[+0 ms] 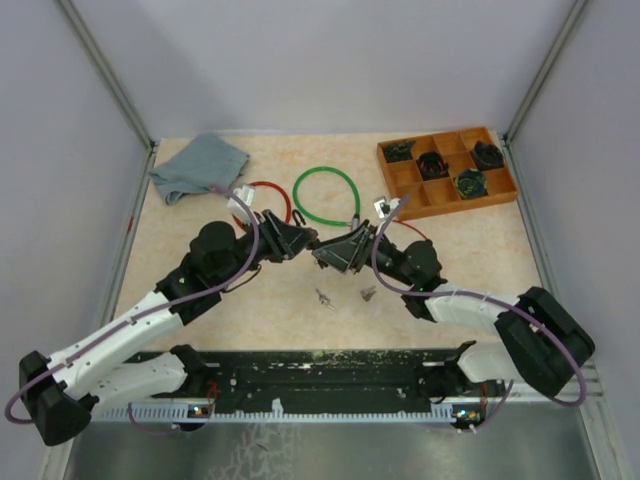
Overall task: Unlock with the key
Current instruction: Unlock the lock.
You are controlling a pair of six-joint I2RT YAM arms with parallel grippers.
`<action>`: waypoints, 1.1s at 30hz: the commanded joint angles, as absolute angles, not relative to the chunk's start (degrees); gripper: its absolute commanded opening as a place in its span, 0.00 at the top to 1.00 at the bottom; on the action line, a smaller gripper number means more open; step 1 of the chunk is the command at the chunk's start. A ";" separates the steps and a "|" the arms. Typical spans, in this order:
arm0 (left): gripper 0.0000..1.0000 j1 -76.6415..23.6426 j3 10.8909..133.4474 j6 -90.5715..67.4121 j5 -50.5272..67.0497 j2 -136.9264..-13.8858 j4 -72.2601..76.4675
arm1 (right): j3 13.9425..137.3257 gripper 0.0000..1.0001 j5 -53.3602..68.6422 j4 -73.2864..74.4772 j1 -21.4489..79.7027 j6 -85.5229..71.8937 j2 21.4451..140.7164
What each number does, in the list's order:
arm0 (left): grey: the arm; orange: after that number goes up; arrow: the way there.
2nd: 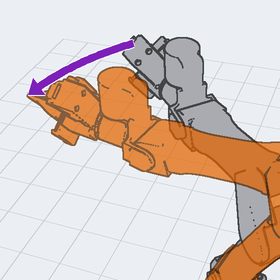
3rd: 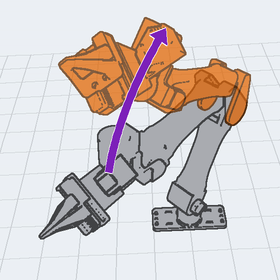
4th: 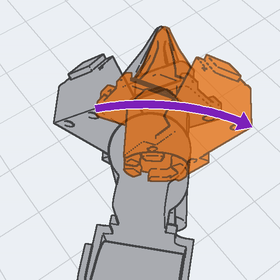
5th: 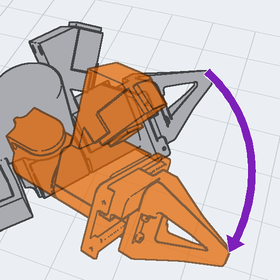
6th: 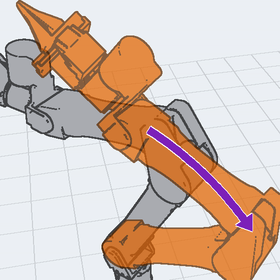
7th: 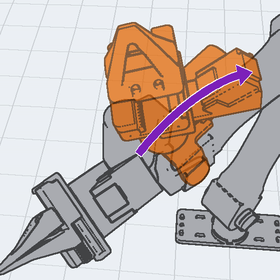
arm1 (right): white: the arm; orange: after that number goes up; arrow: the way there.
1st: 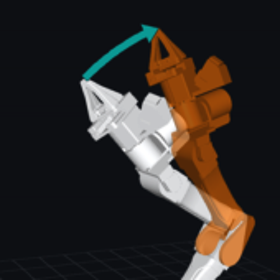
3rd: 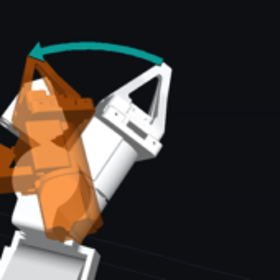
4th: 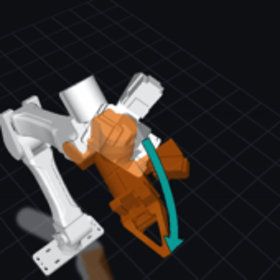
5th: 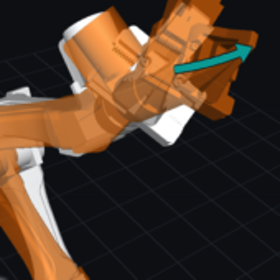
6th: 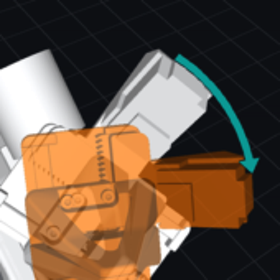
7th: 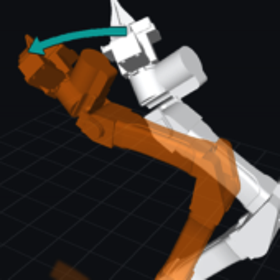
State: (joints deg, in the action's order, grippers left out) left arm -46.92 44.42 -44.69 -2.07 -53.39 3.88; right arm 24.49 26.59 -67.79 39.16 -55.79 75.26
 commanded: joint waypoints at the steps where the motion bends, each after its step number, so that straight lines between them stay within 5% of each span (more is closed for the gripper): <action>1: 1.00 -47.98 45.18 -46.58 -4.65 -54.45 1.25 | 27.42 0.46 19.35 -53.21 40.41 -38.14 68.50; 9: 1.00 -47.95 48.35 -51.30 -9.06 -57.94 -6.44 | 26.74 0.44 11.18 -45.75 46.15 -18.87 62.59; 27: 1.00 -47.97 46.00 -57.67 -2.54 -60.43 -0.84 | 29.11 0.54 12.26 -50.45 47.09 -19.88 68.73; 30: 1.00 -47.98 45.10 -57.85 -0.55 -60.72 1.61 | 29.35 0.61 12.62 -51.04 47.05 -20.59 69.48; 33: 1.00 -47.94 44.65 -57.15 -1.28 -60.40 1.27 | 28.98 0.79 10.59 -50.05 47.02 -21.78 69.07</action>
State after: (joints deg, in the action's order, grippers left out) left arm -47.48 44.95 -56.64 -4.45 -61.21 -3.90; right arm 26.44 13.06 -47.66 46.85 -20.80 69.19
